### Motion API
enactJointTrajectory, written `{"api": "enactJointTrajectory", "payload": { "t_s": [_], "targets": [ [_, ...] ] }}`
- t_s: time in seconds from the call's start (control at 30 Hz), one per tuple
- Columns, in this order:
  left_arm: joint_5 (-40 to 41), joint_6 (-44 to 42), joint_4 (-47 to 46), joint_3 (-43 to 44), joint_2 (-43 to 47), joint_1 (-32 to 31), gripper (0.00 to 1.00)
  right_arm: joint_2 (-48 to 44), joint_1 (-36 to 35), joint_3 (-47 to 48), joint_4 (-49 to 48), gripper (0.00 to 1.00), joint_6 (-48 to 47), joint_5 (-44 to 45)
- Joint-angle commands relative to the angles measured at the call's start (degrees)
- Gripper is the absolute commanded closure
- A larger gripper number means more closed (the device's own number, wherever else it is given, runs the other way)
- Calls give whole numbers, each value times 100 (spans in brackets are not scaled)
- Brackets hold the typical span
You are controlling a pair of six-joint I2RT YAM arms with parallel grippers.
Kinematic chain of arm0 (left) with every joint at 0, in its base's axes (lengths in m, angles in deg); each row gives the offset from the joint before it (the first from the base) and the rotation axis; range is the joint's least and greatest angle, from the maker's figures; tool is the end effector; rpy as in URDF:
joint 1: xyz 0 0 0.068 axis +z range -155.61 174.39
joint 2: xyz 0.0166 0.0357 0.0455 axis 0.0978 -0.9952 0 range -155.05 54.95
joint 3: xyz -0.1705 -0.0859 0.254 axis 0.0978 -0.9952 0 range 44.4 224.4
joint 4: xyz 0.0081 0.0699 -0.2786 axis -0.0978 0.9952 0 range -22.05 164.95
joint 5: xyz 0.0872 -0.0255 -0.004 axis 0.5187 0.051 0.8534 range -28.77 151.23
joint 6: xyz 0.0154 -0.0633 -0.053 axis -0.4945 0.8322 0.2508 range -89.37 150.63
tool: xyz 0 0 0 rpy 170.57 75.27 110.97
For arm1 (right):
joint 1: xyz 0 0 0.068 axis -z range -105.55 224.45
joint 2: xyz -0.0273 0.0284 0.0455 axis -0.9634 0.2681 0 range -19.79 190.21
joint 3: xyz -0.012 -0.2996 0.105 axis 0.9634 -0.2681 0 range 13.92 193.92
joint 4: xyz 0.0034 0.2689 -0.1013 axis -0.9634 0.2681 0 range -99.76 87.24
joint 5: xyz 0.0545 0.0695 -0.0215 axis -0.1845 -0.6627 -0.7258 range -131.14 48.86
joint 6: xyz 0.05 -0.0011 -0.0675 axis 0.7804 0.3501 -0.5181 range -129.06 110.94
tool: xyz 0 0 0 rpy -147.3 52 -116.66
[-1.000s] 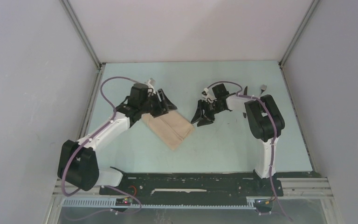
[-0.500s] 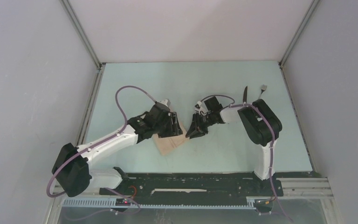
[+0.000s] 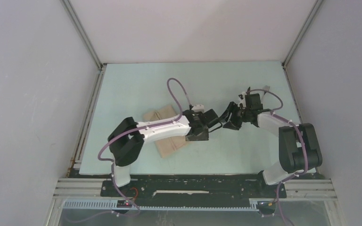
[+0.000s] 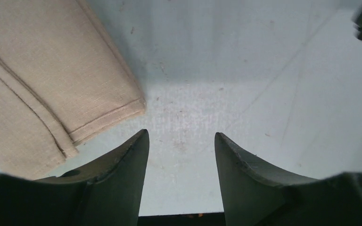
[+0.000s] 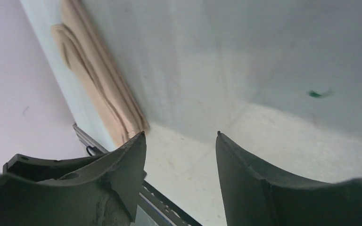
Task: Fold the napkin into a case and place the utensils inside
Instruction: Pick up the 2/3-rectangle-folded napkin from the center of the board.
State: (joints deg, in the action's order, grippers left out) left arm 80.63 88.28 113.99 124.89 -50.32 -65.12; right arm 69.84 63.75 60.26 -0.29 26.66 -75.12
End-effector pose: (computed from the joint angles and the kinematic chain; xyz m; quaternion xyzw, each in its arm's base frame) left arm 0.2349 -0.3508 0.2175 -0.0123 0.9723 -0.0535 0.2273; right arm 0.3257 0.1035 0.1730 0.1053 0.9050 0.3749 0.1716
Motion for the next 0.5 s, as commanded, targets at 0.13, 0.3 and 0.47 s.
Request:
{"api": "enactJointTrajectory", "payload": {
  "t_s": [0.13, 0.3, 0.47],
  "targets": [
    [777, 1060, 1285, 692, -752, -47, 39, -235, 296, -478, 141, 37, -508, -58],
    [795, 1078, 1396, 1043, -1167, 11, 39, -96, 289, -495, -21, 38, -524, -242],
    [898, 1078, 1446, 1213, -1408, 140, 45, -46, 222, -497, -98, 38, -532, -283]
  ]
}}
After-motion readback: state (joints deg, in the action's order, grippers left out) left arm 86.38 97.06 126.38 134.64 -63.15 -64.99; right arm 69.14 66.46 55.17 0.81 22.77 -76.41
